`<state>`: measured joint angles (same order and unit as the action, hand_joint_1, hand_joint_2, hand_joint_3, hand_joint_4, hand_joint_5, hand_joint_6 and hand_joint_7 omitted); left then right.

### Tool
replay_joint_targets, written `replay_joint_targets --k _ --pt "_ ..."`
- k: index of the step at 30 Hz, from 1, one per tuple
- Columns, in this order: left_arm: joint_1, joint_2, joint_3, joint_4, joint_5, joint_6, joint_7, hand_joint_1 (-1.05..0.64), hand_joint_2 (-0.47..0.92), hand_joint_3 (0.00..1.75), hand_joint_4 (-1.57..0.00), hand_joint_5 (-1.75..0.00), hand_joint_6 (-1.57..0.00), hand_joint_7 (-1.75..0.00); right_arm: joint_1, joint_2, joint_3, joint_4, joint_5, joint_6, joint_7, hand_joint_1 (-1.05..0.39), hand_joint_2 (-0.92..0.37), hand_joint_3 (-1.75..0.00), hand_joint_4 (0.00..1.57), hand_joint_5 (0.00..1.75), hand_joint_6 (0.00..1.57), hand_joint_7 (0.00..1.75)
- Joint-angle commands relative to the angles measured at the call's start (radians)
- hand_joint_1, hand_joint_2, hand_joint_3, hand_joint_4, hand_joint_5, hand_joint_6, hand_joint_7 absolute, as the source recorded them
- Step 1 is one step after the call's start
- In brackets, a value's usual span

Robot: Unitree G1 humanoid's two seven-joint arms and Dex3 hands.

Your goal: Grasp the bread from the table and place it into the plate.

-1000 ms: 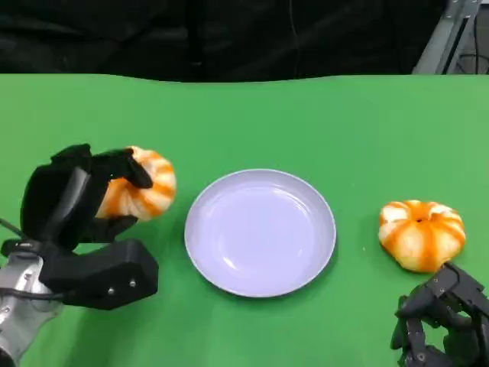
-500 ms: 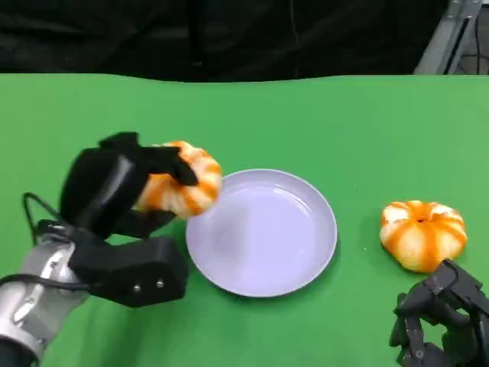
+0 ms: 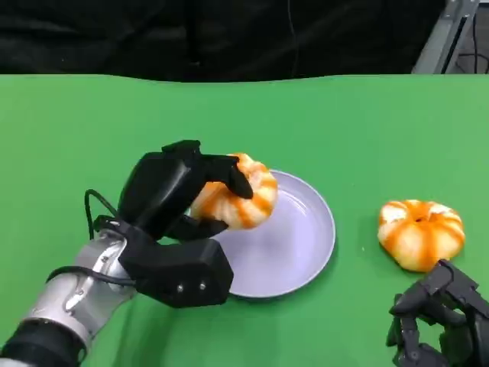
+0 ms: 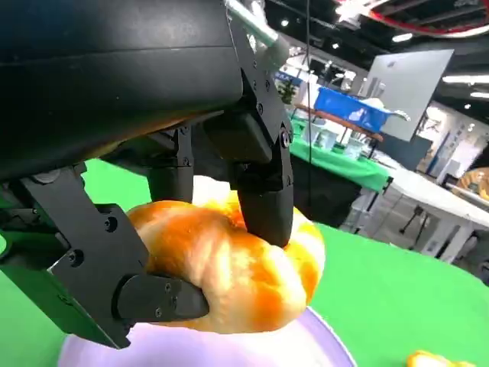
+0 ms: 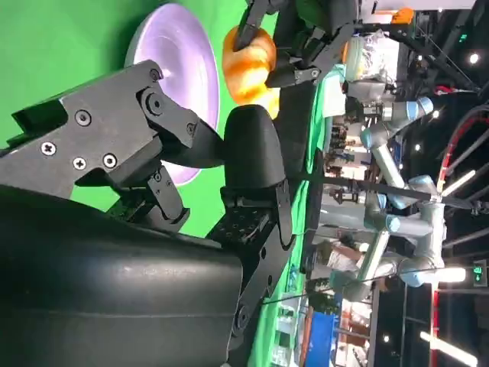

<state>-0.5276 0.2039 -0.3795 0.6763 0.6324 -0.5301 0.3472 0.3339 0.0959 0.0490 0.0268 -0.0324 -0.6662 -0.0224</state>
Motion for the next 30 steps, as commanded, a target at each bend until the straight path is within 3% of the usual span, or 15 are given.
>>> replay_joint_targets --k 1,10,13,15,18,22,24,26,27,30 --pt "-0.033 -0.016 -0.020 0.034 0.007 -0.005 -0.009 -0.01 0.52 0.97 -0.81 -1.62 -0.97 -1.05 0.004 0.000 0.004 -0.012 -0.015 -0.004 -0.009 -0.08 -0.57 -1.13 0.85 1.75 0.73 1.59" --pt "-0.047 -0.034 -0.037 0.068 0.011 -0.004 -0.014 -0.01 0.53 0.95 -0.82 -1.61 -0.98 -1.04 0.005 0.005 0.013 -0.018 -0.029 -0.002 -0.014 -0.08 -0.57 -1.15 0.85 1.75 0.74 1.58" --pt "-0.071 -0.064 -0.067 0.135 0.024 -0.004 -0.016 0.00 0.61 0.80 -0.83 -1.51 -1.00 -0.90 0.008 0.015 0.027 -0.025 -0.050 -0.003 -0.024 -0.08 -0.63 -1.03 0.85 1.75 0.71 1.65" --pt "-0.086 -0.075 -0.081 0.188 0.033 -0.013 0.009 0.01 0.73 0.58 -0.82 -1.46 -1.03 -0.75 0.004 0.016 0.026 -0.015 -0.062 -0.013 -0.036 -0.07 -0.64 -1.01 0.86 1.75 0.71 1.66" --pt "-0.098 -0.081 -0.088 0.232 0.036 -0.028 0.030 0.01 0.76 0.52 -0.81 -1.43 -1.05 -0.69 0.003 0.012 0.028 -0.011 -0.065 -0.015 -0.038 -0.07 -0.64 -1.01 0.86 1.75 0.70 1.66" --pt "-0.104 -0.081 -0.089 0.251 0.031 -0.037 0.014 0.03 0.84 0.28 -0.84 -1.17 -1.10 -0.45 0.004 0.007 0.033 -0.015 -0.051 -0.010 -0.029 -0.07 -0.66 -1.00 0.85 1.75 0.69 1.67" --pt "-0.108 -0.076 -0.092 0.253 0.029 -0.038 -0.011 0.01 0.89 0.16 -0.87 -0.88 -1.12 -0.24 0.003 0.006 0.032 -0.015 -0.058 -0.011 -0.033 -0.07 -0.66 -1.00 0.85 1.75 0.69 1.67" --pt "-0.111 -0.065 -0.098 0.244 0.027 -0.028 -0.064 -0.05 0.91 0.14 -0.90 -0.57 -1.09 -0.10 0.001 0.006 0.033 -0.011 -0.056 -0.016 -0.032 -0.07 -0.66 -0.99 0.85 1.75 0.69 1.67" --pt "-0.111 -0.059 -0.101 0.237 0.026 -0.021 -0.092 -0.22 0.92 0.17 -0.79 -0.33 -0.96 -0.04 0.001 0.006 0.034 -0.009 -0.050 -0.017 -0.029 -0.07 -0.66 -1.00 0.85 1.75 0.69 1.67" --pt "-0.107 -0.043 -0.108 0.206 0.037 0.003 -0.148 -0.33 0.92 0.19 -0.74 -0.14 -0.87 -0.01 0.002 0.007 0.035 -0.010 -0.046 -0.016 -0.028 -0.07 -0.66 -1.01 0.84 1.75 0.68 1.68"
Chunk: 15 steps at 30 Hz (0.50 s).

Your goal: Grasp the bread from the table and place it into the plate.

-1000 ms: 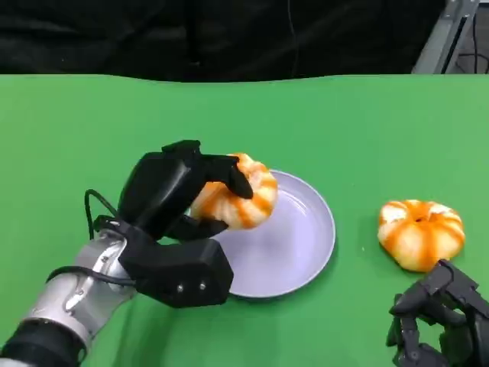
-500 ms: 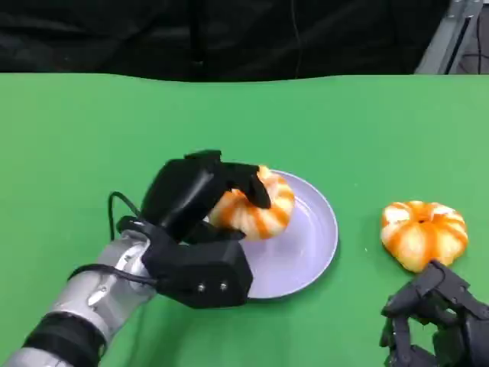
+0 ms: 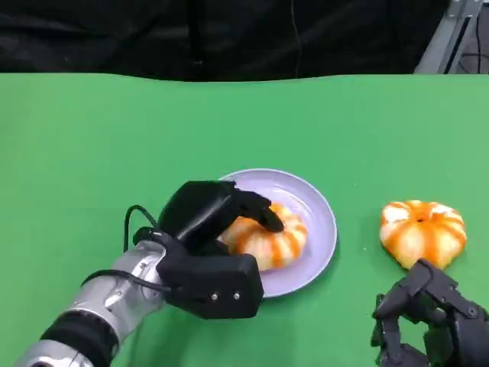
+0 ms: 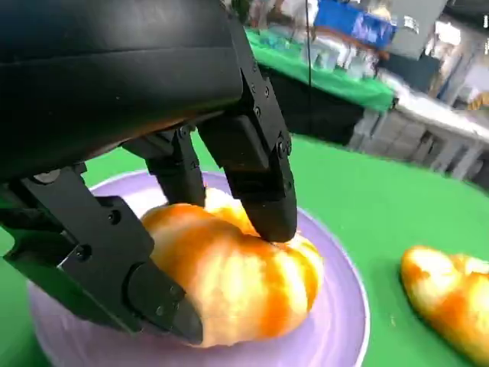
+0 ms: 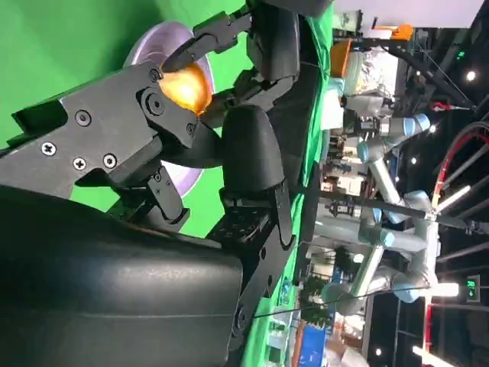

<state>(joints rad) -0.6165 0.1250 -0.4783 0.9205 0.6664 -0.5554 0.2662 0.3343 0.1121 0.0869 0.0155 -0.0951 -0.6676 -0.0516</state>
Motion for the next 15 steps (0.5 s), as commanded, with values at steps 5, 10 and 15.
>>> replay_joint_targets --k 5,10,15 --pt "-0.002 0.057 -0.021 -0.098 0.016 0.073 -0.125 -0.85 0.92 0.36 -0.31 -0.01 -0.50 0.00 0.004 -0.007 -0.003 -0.001 0.011 -0.013 -0.004 -0.08 -0.65 -1.01 0.85 1.75 0.69 1.67" --pt "0.044 0.095 -0.010 -0.241 0.001 0.128 -0.202 -1.03 0.92 0.58 -0.03 0.00 -0.27 0.00 0.007 -0.009 -0.004 0.000 0.030 -0.014 0.003 -0.07 -0.65 -1.01 0.85 1.75 0.70 1.67" --pt "0.080 0.105 0.021 -0.319 -0.058 0.128 -0.249 -1.05 0.92 0.60 0.00 0.00 -0.25 0.00 0.004 -0.009 -0.008 0.005 0.019 -0.020 -0.005 -0.08 -0.65 -1.00 0.86 1.75 0.70 1.66"
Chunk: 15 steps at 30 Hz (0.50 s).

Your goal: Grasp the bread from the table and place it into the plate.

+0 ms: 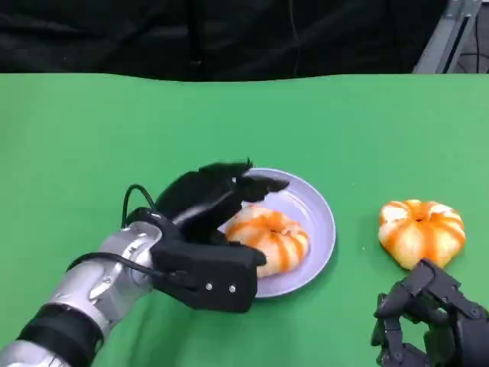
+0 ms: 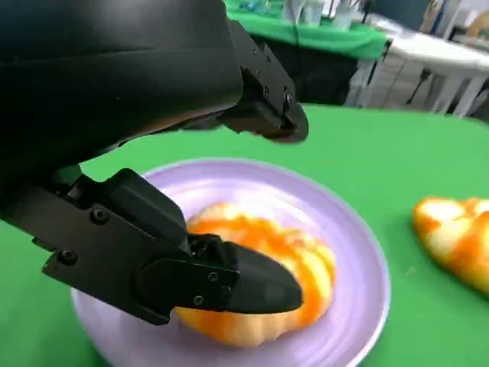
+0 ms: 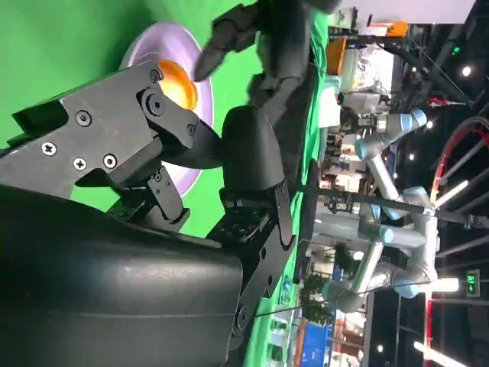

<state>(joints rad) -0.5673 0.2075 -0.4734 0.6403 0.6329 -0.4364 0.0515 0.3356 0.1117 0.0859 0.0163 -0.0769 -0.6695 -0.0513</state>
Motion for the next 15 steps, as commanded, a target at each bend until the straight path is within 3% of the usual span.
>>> replay_joint_targets --k 1,2,4,5,7,8,9,10,11,13,15 --pt "0.033 0.023 0.017 -0.044 -0.025 0.012 -0.038 -1.05 0.92 0.60 0.00 0.00 -0.25 0.00 0.003 -0.009 -0.007 0.004 0.001 -0.018 -0.005 -0.08 -0.65 -1.00 0.86 1.75 0.70 1.66" --pt "0.070 0.026 0.063 -0.095 -0.147 -0.030 -0.098 -1.05 0.92 0.60 0.00 0.00 -0.25 0.00 0.000 -0.011 -0.011 0.008 0.000 -0.024 -0.006 -0.08 -0.65 -1.00 0.86 1.75 0.70 1.66" --pt "0.139 0.014 0.147 -0.181 -0.394 -0.086 -0.213 -0.49 0.90 0.23 -0.41 -0.14 -0.53 -0.06 0.000 -0.012 -0.016 0.008 -0.006 -0.024 -0.012 -0.07 -0.63 -1.03 0.85 1.75 0.71 1.64" --pt "0.172 0.001 0.185 -0.221 -0.499 -0.084 -0.254 -0.30 0.91 0.17 -0.54 -0.18 -0.62 -0.08 -0.001 -0.014 -0.017 0.008 -0.008 -0.023 -0.012 -0.08 -0.63 -1.04 0.85 1.75 0.71 1.64" --pt "0.200 -0.012 0.215 -0.259 -0.583 -0.062 -0.292 -0.01 0.92 0.25 -0.81 -0.28 -0.82 -0.15 -0.002 -0.015 -0.018 0.008 -0.008 -0.021 -0.011 -0.08 -0.62 -1.04 0.85 1.75 0.71 1.63" --pt "0.236 -0.017 0.246 -0.316 -0.675 -0.016 -0.329 0.03 0.92 0.26 -0.85 -0.30 -0.85 -0.15 -0.003 -0.013 -0.019 0.009 -0.010 -0.022 -0.013 -0.08 -0.62 -1.04 0.84 1.75 0.71 1.63" --pt "0.278 -0.015 0.275 -0.389 -0.775 0.049 -0.369 0.13 0.82 0.63 -1.00 -0.52 -1.03 -0.28 -0.004 -0.013 -0.019 0.011 -0.006 -0.024 -0.011 -0.07 -0.61 -1.07 0.84 1.75 0.71 1.62" --pt "0.309 -0.014 0.297 -0.445 -0.847 0.100 -0.399 0.17 0.66 1.02 -1.01 -0.91 -1.12 -0.48 -0.005 -0.013 -0.018 0.012 -0.003 -0.026 -0.009 -0.07 -0.61 -1.09 0.84 1.75 0.71 1.62" --pt "0.358 0.001 0.322 -0.534 -0.931 0.186 -0.421 0.19 0.55 1.27 -0.98 -1.20 -1.06 -0.82 -0.003 -0.013 -0.016 0.010 0.002 -0.023 -0.006 -0.06 -0.60 -1.10 0.83 1.75 0.71 1.61" --pt "0.408 0.019 0.350 -0.638 -1.003 0.296 -0.440 0.19 0.49 1.45 -0.99 -1.52 -0.97 -1.32 -0.001 -0.012 -0.015 0.006 0.008 -0.019 -0.002 -0.07 -0.60 -1.12 0.83 1.75 0.72 1.61" --pt "0.497 0.058 0.399 -0.769 -1.127 0.423 -0.478 0.20 0.53 1.49 -1.02 -1.65 -0.92 -1.55 -0.001 -0.017 -0.011 0.006 0.033 -0.018 0.013 -0.06 -0.60 -1.13 0.84 1.75 0.72 1.61"
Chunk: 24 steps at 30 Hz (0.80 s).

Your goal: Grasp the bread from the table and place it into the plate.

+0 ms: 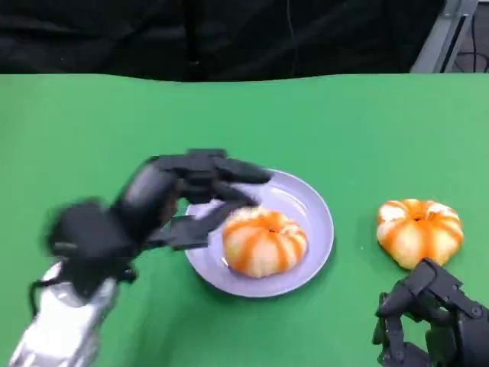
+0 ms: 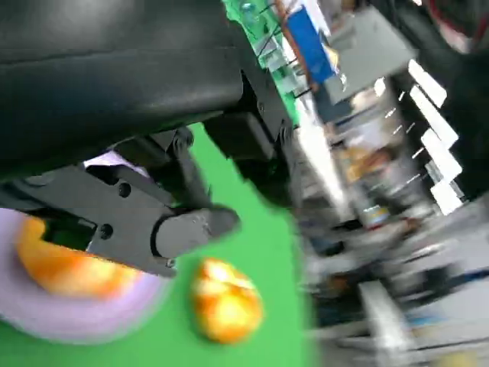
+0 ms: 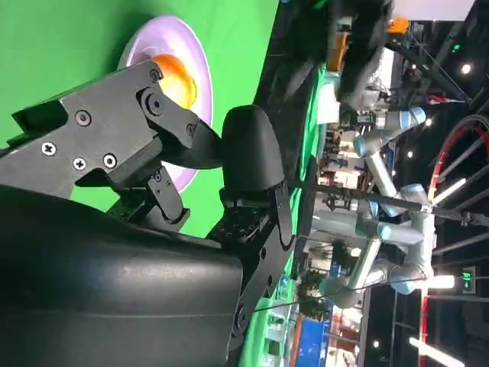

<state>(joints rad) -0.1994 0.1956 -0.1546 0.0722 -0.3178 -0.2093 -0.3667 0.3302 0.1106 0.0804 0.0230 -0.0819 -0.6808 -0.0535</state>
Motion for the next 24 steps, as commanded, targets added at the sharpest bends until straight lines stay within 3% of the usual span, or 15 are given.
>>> replay_joint_targets --k 1,4,10,13,17,24 --pt "0.177 0.088 0.109 -0.255 -0.246 0.254 -0.082 0.20 0.56 1.51 -1.04 -1.71 -0.89 -1.66 0.005 -0.016 -0.006 -0.002 0.038 -0.008 0.015 -0.06 -0.60 -1.14 0.84 1.75 0.72 1.60" --pt "0.266 0.121 0.169 -0.347 -0.352 0.366 -0.115 0.14 0.60 1.49 -1.04 -1.74 -0.84 -1.74 0.004 -0.016 -0.011 -0.001 0.034 -0.011 0.013 -0.06 -0.58 -1.17 0.84 1.75 0.73 1.59" --pt "0.296 0.116 0.212 -0.379 -0.374 0.423 -0.147 0.12 0.60 1.46 -1.04 -1.75 -0.83 -1.75 0.001 -0.018 -0.012 0.003 0.037 -0.014 0.016 -0.06 -0.57 -1.19 0.84 1.75 0.73 1.59" --pt "0.407 0.101 0.275 -0.278 -0.475 0.398 -0.337 0.08 0.63 1.34 -1.08 -1.75 -0.91 -1.75 0.002 -0.022 -0.015 -0.002 0.049 -0.010 0.022 -0.08 -0.56 -1.20 0.84 1.75 0.73 1.59" --pt "0.422 0.105 0.313 -0.126 -0.513 0.414 -0.502 0.04 0.62 1.27 -1.09 -1.75 -0.92 -1.75 -0.001 -0.028 -0.024 0.007 0.066 -0.014 0.029 -0.07 -0.56 -1.21 0.86 1.75 0.73 1.59" --pt "0.409 0.087 0.333 -0.085 -0.461 0.406 -0.511 0.05 0.66 1.19 -1.06 -1.75 -0.89 -1.75 0.002 -0.031 -0.033 0.011 0.078 -0.003 0.045 -0.06 -0.56 -1.20 0.87 1.75 0.72 1.60"
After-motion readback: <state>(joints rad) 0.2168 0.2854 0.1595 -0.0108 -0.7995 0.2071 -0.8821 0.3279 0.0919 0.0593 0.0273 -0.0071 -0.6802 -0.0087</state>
